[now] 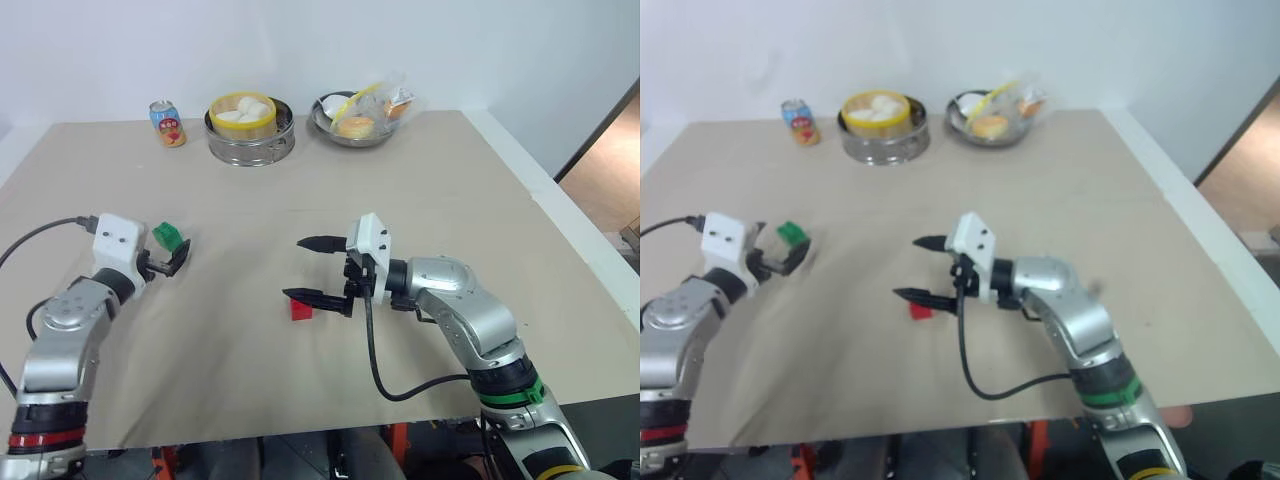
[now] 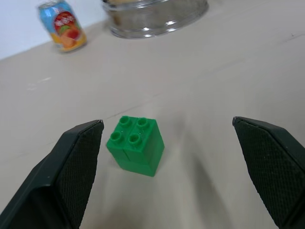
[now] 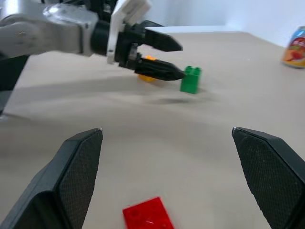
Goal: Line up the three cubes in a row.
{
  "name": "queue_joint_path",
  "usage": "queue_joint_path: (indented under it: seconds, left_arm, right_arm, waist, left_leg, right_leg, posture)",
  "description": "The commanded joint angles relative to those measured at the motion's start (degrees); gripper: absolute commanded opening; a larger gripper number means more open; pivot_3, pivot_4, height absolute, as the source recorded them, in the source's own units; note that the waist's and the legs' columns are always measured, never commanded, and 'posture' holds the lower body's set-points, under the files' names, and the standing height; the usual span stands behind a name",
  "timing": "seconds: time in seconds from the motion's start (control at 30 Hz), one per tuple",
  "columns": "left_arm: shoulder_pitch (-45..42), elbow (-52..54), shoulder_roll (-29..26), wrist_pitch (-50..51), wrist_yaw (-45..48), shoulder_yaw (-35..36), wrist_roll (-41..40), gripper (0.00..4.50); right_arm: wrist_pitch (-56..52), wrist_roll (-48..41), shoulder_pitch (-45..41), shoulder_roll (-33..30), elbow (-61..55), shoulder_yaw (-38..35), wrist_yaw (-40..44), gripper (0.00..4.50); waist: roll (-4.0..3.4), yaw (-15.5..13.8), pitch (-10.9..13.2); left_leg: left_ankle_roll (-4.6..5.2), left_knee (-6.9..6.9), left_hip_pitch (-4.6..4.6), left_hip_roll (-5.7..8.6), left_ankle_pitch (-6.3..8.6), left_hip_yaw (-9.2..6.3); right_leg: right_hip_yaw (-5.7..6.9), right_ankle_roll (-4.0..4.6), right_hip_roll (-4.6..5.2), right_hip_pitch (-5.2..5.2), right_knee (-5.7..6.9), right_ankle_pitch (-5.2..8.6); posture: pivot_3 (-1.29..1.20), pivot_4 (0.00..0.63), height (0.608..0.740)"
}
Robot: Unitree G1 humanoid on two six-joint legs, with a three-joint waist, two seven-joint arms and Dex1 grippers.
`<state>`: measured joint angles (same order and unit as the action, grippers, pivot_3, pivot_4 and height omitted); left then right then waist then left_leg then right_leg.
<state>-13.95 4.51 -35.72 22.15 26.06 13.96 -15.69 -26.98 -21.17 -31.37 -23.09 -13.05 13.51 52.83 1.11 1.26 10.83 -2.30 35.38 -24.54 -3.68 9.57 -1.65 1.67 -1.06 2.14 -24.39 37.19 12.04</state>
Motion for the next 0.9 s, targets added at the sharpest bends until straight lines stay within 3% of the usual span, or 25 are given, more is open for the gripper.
queue_joint_path:
  seconds: [0.03, 0.4, 0.9]
  left_arm:
    - [-2.9, -3.0, -4.0, 1.1, 5.3, 0.8, -1.2, 4.5]
    - [-12.5, -14.6, -9.8, 1.4, 18.7, -2.8, -1.3, 4.5]
    - [-25.3, -35.2, -11.7, -6.5, 24.6, -8.7, 6.6, 4.5]
  right_arm:
    - [2.2, 1.2, -3.0, 0.5, 3.0, 0.6, 1.2, 4.49]
    - [6.5, 5.5, -4.6, 3.7, 8.4, 1.3, -0.8, 4.49]
    - [5.6, 6.1, -2.9, 4.1, 5.8, 1.0, -3.6, 4.49]
  waist:
    - [0.0, 0.0, 0.0]
    - [0.03, 0.0, 0.0]
    - [0.03, 0.0, 0.0]
  left_leg:
    - [0.0, 0.0, 0.0, 0.0, 0.0, 0.0]
    - [-0.01, -0.03, -0.04, 0.0, 0.0, 0.01]
    - [-0.01, -0.02, -0.06, 0.0, 0.0, 0.01]
  right_leg:
    - [0.0, 0.0, 0.0, 0.01, 0.0, 0.0]
    - [0.0, -0.16, -0.01, -0.03, 0.0, -0.09]
    - [0.0, -0.21, -0.01, -0.04, 0.02, -0.12]
  posture:
    - [0.0, 0.15, 0.74]
    - [0.0, 0.15, 0.74]
    - [0.0, 0.15, 0.74]
